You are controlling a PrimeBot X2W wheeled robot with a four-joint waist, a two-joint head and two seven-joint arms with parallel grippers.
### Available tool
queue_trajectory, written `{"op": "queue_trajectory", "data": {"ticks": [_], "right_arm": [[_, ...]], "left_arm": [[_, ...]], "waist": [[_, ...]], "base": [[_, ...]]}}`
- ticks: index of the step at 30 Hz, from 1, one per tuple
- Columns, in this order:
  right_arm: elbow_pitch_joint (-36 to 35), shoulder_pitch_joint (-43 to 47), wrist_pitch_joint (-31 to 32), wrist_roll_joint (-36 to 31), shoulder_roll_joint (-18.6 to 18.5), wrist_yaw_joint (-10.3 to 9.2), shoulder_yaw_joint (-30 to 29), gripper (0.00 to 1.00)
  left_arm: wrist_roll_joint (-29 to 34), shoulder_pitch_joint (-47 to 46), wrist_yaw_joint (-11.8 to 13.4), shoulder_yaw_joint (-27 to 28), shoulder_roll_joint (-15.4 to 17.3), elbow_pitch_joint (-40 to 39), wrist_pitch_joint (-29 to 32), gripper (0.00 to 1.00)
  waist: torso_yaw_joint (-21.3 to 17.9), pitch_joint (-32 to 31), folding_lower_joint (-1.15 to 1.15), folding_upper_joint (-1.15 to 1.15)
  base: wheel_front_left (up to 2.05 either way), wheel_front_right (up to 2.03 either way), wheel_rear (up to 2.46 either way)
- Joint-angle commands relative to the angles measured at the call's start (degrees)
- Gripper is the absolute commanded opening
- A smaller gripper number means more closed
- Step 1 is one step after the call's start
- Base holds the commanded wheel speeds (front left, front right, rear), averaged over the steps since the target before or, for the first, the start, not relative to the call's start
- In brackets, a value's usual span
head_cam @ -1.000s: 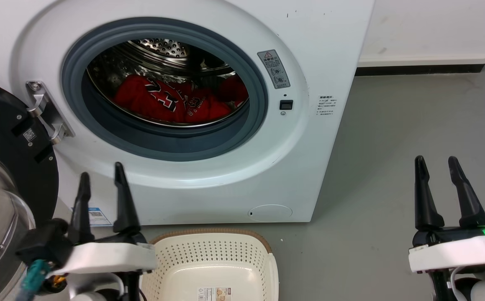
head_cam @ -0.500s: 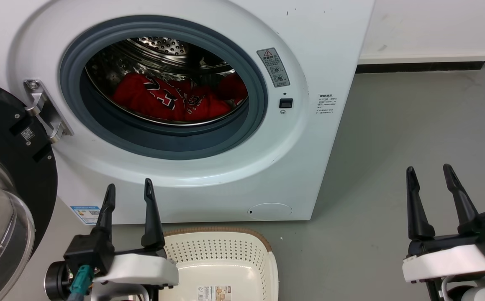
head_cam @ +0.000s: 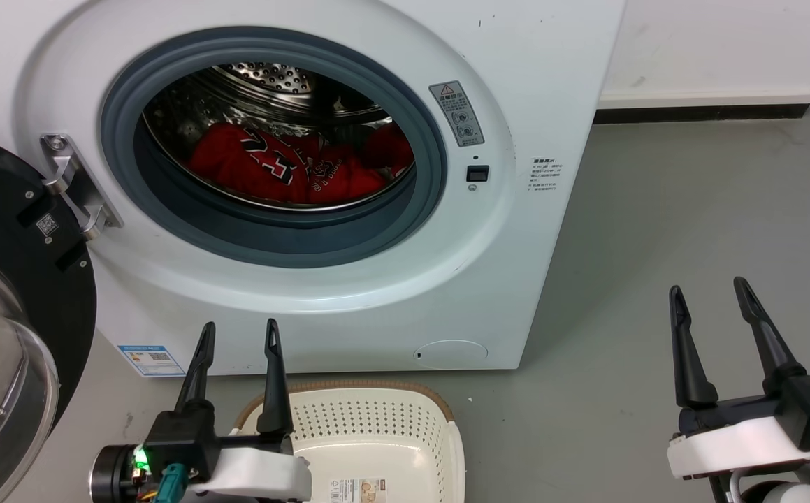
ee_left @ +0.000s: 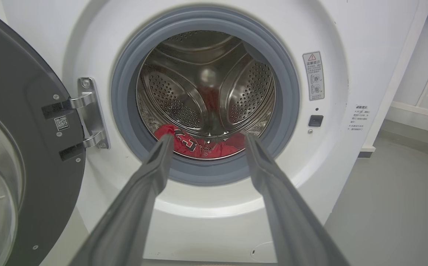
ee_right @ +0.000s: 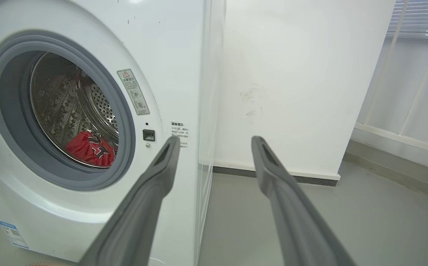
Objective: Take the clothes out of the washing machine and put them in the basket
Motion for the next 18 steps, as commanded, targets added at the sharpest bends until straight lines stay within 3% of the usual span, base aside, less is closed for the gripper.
{"op": "queue_trajectory", "data": {"ticks": [1, 6, 11, 18], "right_arm": [[-0.69, 0.56, -0.59, -1.52, -0.23, -0.03, -0.09, 1.00], [-0.57, 0.98, -1.09, -1.82, -0.22, -0.03, -0.59, 1.00], [0.47, 1.15, -1.67, -0.52, -0.21, -0.03, -1.07, 1.00], [1.40, 0.95, -2.42, -1.55, -0.21, -0.04, -1.28, 1.00]], "left_arm": [[0.20, 0.74, -0.93, 0.70, -0.34, -0.67, -0.44, 1.00], [-0.58, 2.15, -5.27, 5.61, -3.43, -0.63, -1.00, 1.00], [3.35, 3.18, -10.32, 8.66, -5.33, 0.22, -1.58, 1.00], [8.42, 3.23, -12.96, 10.76, -7.17, 0.23, -2.31, 1.00]], "waist": [[0.00, 0.00, 0.00, 0.00], [-0.05, -0.02, 0.00, 0.00], [-0.24, 0.04, 0.00, 0.00], [-0.38, 0.56, 0.00, 0.00]], "base": [[0.00, 0.00, 0.00], [0.00, 0.00, 0.00], [0.00, 0.00, 0.00], [0.00, 0.00, 0.00]]}}
